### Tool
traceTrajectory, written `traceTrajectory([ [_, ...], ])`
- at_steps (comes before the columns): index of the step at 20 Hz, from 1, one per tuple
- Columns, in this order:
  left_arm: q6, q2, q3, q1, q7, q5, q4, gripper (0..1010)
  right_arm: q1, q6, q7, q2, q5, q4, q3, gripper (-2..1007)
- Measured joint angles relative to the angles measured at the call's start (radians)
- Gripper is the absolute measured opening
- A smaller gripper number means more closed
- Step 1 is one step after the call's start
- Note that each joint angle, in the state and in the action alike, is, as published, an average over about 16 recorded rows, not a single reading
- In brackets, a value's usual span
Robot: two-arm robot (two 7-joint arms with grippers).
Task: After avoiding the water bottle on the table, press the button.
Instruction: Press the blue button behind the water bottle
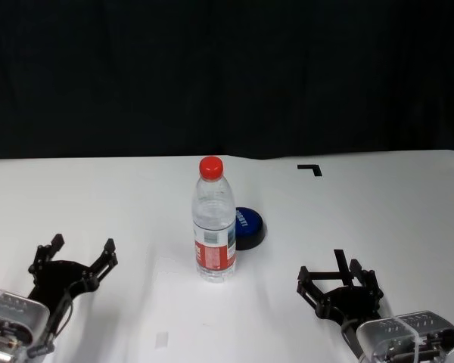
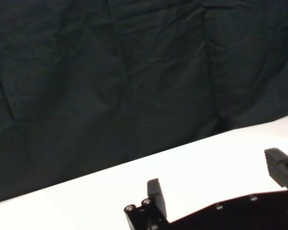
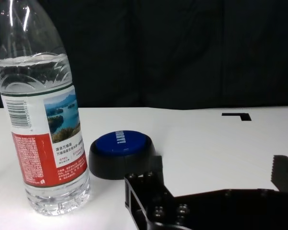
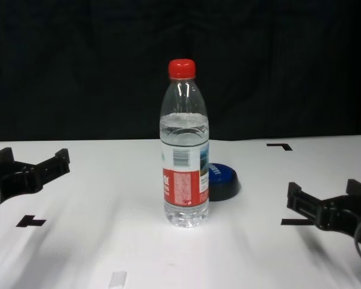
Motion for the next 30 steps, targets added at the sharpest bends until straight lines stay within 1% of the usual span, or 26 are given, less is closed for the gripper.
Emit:
traceTrajectory([
  [9,-0.009,0.014,0.011,-0.037,-0.026,0.004,0.026,1009,0.0,0.0,0.0,0.0,0.0,0.0,0.0,1002],
  [21,-0.027,0.046,0.036,-0.115,-0.063,0.01,0.081,1009,0.0,0.0,0.0,0.0,0.0,0.0,0.0,1002],
  [30,-0.048,0.064,0.063,-0.179,-0.088,0.009,0.136,1009,0.0,0.0,0.0,0.0,0.0,0.0,0.0,1002],
])
